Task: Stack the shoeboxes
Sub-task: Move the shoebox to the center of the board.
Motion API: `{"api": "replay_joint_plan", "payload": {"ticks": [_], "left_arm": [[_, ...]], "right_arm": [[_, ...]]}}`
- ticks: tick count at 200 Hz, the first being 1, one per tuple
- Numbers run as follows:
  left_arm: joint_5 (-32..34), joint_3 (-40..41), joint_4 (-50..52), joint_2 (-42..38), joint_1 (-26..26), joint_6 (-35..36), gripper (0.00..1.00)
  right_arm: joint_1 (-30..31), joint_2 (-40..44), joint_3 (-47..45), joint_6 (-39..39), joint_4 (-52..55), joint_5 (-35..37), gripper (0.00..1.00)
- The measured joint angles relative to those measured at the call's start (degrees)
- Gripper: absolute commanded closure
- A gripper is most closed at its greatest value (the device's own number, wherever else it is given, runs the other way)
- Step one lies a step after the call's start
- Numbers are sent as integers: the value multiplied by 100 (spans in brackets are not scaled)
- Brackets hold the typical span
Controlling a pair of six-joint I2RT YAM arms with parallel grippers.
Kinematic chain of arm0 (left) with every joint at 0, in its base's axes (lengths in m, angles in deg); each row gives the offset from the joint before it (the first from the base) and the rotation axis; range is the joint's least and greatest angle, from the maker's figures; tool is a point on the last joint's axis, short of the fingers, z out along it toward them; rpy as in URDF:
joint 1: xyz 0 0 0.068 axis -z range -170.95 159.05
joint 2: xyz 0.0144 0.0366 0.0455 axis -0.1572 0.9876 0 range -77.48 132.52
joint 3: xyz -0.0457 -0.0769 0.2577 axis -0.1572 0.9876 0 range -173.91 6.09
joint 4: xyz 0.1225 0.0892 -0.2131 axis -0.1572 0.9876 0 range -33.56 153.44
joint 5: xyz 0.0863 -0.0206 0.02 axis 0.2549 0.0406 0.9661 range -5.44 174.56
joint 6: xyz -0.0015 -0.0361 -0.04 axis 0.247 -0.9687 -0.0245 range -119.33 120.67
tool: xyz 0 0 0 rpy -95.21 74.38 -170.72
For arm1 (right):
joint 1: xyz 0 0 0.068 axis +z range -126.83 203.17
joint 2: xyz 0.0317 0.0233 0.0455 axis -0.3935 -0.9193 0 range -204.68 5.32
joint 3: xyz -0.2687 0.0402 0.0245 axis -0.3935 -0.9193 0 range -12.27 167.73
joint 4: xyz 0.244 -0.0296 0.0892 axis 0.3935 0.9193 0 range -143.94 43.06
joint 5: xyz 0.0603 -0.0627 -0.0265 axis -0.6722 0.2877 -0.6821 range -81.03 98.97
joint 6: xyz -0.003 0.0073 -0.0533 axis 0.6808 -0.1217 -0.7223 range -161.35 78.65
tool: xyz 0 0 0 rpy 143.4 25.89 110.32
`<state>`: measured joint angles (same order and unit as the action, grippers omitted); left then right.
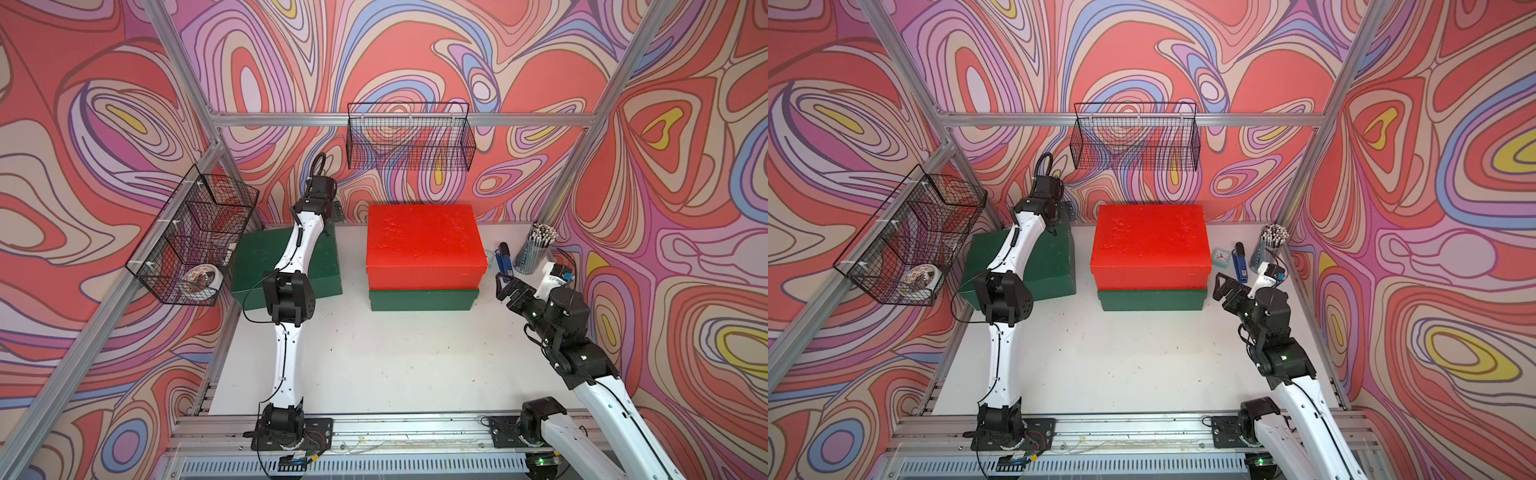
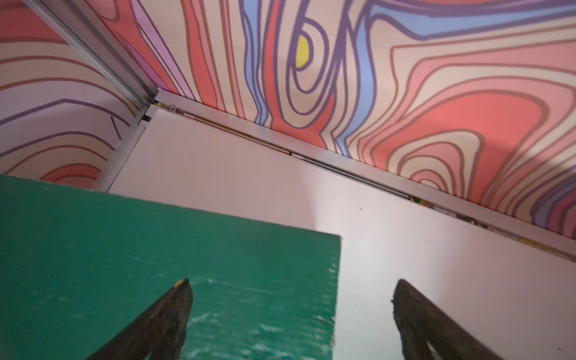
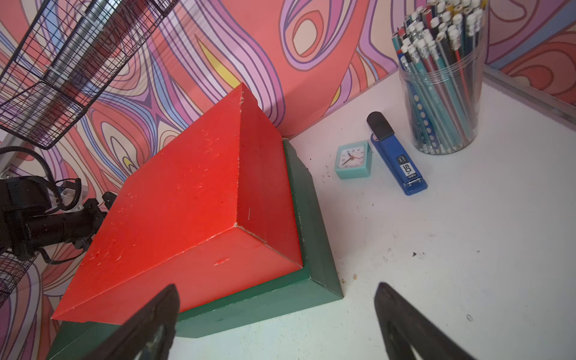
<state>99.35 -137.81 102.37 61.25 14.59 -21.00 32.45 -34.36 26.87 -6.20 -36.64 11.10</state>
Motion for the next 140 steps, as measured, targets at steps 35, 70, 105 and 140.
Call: {"api": "replay_joint_plan", "payload": {"ticks": [35,70,105,140], "left_arm": [[103,-291,-396,293,-181,343,0],[356,-636,-540,675,-131,820,0],[673,-710,-616,940,-92,1344,0],[787,-710,-632,1075,-98,1567,0]], "right_arm": [[0,-243,-2,0,-87,-9,2],[0,-369,-4,0,-146,-52,2],[0,-372,-4,2,-153,-70,1],[0,-369,-4,2,-153,-107,2]]}}
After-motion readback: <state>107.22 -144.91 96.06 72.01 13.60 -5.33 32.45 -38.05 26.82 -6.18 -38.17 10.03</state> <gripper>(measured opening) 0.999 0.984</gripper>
